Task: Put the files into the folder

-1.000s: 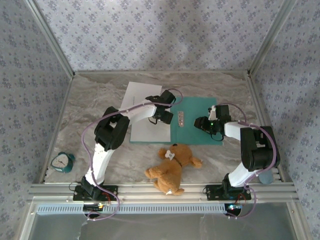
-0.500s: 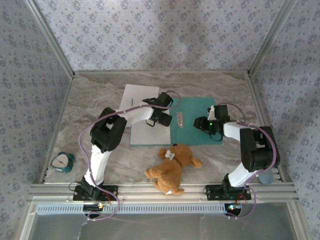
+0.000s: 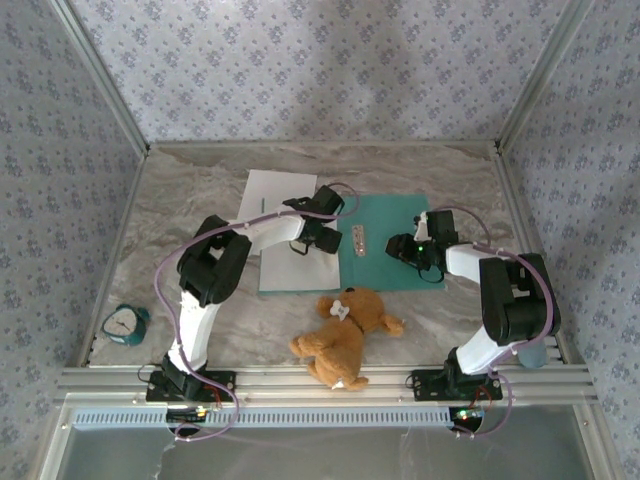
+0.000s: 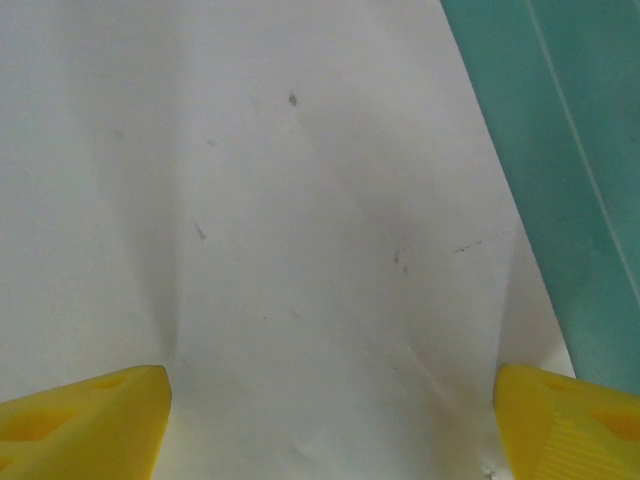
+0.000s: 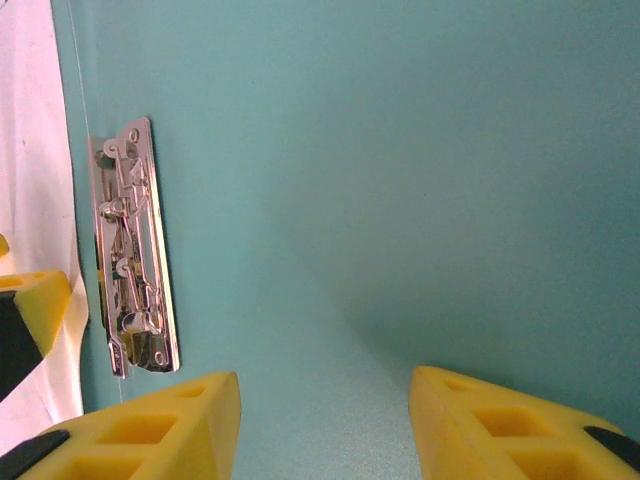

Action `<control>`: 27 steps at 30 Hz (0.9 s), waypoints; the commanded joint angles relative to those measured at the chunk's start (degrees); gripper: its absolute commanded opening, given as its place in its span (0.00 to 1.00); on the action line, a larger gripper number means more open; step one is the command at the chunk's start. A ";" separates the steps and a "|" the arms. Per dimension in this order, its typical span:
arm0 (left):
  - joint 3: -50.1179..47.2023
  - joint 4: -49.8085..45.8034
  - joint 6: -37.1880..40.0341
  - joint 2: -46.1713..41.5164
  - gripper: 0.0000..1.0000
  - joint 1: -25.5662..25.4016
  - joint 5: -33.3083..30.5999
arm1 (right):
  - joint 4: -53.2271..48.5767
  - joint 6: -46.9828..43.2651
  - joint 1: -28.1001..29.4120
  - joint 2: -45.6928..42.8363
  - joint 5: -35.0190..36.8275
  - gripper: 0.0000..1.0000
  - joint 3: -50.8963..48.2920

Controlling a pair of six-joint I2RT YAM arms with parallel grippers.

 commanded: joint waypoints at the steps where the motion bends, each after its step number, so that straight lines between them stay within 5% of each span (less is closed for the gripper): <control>1: -1.77 -3.17 -1.26 -1.77 0.84 1.21 -0.88 | -1.57 1.14 0.21 -1.26 1.64 0.50 -1.05; 27: 1.89 -3.29 -2.80 -7.04 0.91 2.60 3.61 | -1.75 0.62 0.27 -0.89 0.98 0.50 -0.61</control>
